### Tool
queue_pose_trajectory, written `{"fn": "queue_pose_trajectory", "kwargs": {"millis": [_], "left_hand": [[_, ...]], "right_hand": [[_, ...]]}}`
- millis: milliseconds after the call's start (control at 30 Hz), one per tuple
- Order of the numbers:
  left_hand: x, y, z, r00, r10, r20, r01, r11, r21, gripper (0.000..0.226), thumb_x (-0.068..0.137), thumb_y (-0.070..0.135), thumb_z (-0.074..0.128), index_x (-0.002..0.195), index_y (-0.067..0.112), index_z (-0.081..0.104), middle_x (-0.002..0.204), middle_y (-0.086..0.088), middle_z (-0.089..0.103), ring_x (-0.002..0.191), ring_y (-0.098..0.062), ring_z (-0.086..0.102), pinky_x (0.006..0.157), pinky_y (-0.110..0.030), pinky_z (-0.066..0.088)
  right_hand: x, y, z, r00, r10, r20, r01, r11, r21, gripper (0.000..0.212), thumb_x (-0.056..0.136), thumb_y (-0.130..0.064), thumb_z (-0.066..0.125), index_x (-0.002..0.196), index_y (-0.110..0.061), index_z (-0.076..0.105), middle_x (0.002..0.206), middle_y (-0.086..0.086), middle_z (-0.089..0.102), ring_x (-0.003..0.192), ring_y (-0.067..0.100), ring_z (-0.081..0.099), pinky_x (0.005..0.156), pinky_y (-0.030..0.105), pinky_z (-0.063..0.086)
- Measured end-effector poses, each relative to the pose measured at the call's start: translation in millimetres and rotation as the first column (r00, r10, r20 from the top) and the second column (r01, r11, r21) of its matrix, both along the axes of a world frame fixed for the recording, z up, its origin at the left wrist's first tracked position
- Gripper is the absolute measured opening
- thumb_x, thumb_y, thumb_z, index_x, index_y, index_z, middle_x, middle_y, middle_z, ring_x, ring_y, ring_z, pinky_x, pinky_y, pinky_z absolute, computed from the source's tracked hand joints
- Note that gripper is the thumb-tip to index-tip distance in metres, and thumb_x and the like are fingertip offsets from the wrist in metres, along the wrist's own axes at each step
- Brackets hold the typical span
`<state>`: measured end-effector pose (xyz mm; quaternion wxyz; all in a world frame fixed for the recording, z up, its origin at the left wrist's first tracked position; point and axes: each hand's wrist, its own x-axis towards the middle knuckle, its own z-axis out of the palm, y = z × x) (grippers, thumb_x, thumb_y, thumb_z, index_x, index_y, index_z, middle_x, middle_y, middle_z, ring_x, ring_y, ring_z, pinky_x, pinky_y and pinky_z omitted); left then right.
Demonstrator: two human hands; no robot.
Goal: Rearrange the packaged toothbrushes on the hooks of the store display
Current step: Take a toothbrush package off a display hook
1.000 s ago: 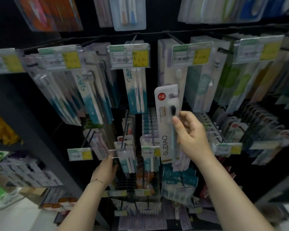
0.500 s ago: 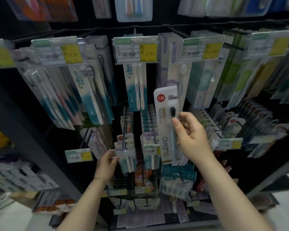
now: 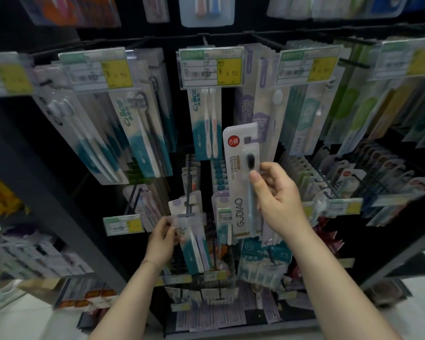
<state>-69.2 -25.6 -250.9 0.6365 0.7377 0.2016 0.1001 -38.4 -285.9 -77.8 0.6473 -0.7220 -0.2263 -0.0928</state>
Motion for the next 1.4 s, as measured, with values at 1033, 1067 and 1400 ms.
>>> {"fn": "queue_pose_trajectory", "kwargs": {"millis": [1033,1067,1400], "left_hand": [[-106,7,-2,0.973,0.230,-0.028,-0.223,0.962,0.155,0.015,0.101,0.025,0.056,0.095,0.011,0.056,0.085,-0.011,0.071,0.077,-0.019,0.071,0.081,-0.047,0.058],[-110,2,1,0.971,0.238,-0.011,-0.233,0.959,0.160,0.014,0.101,0.025,0.055,0.096,0.012,0.056,0.085,-0.010,0.071,0.075,-0.016,0.070,0.080,-0.046,0.058],[-107,-47,60,0.951,0.246,0.189,-0.283,0.937,0.206,0.021,0.101,0.024,0.054,0.083,0.034,0.058,0.075,-0.006,0.065,0.068,-0.018,0.062,0.071,-0.040,0.054]], "right_hand": [[-14,-8,-13,0.998,0.062,-0.016,-0.062,0.998,-0.022,0.049,0.089,-0.064,0.050,0.110,-0.019,0.058,0.087,0.008,0.066,0.064,0.013,0.055,0.058,0.033,0.046],[-15,-12,-13,0.998,0.063,-0.014,-0.063,0.998,-0.017,0.049,0.089,-0.064,0.050,0.109,-0.020,0.058,0.086,0.006,0.066,0.063,0.015,0.055,0.057,0.035,0.046],[-13,-50,4,0.998,0.062,-0.011,-0.062,0.998,-0.024,0.007,0.095,-0.044,0.053,0.096,-0.037,0.055,0.087,-0.005,0.067,0.078,0.013,0.064,0.064,0.034,0.054]]}}
